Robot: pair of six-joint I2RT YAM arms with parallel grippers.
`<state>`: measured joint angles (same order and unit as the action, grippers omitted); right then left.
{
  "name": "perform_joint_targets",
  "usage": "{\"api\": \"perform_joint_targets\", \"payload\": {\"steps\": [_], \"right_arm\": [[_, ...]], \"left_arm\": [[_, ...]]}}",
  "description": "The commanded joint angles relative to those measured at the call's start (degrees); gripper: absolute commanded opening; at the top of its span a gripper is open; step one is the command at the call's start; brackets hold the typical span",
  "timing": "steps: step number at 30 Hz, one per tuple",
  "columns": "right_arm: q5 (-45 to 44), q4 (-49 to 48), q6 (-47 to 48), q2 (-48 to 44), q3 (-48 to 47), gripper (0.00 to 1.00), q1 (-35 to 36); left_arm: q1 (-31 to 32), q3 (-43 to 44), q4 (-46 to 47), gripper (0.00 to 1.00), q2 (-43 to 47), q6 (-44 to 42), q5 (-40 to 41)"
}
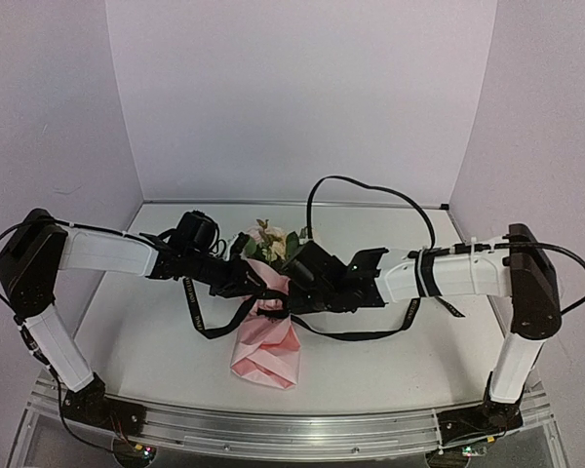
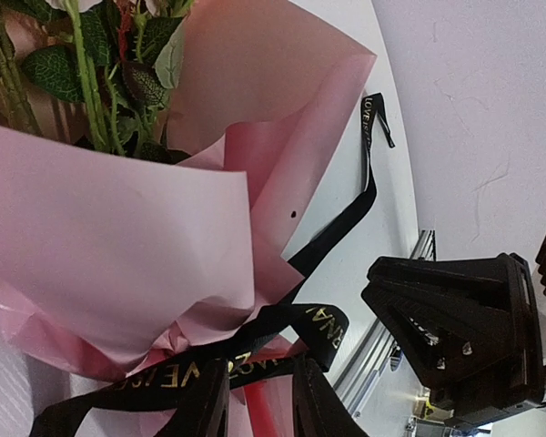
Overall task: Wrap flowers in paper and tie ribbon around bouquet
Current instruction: Cross the half-tied ribbon over the folded bouquet.
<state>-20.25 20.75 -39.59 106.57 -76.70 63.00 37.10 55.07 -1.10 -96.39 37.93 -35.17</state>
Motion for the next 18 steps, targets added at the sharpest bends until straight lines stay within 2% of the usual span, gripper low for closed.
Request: {"api": "perform_joint_targets", "payload": {"steps": [1,4,6,10,14,18], "right_arm": [[-1.4,0.4,-1.8,-4.4,1.6,0.2,-0.2],[-0.9,4.0,-6.2,-8.0,4.7,0.29,-1.5],[-2.0,7.1,-8.8,-11.6,7.6,0.4,-2.1],[-8.1,19.3,-16.3,-18.3,12.7,0.54,-3.8],[-6.6,22.3,-24.1,-23.9,22.8,0.59,-10.6],[-4.1,22.2,-24.1,-24.3,25.7,0.7,-18.2]], "left_arm": [[0.6,2.5,-1.0,0.22,-0.6,-1.2,1.0],[0.9,2.7,-0.8,0.16,-0.9,-1.0,0.1],[1.1,2.8,-0.7,0.16,-0.9,-1.1,-0.1],[1.6,3.8,-0.8,0.16,-1.3,-1.7,-1.5],[2.1,5.1,-0.8,0.15,-2.0,-2.1,-2.8],[2.2,5.8,-1.3,0.15,-2.0,-2.5,-3.1]]}}
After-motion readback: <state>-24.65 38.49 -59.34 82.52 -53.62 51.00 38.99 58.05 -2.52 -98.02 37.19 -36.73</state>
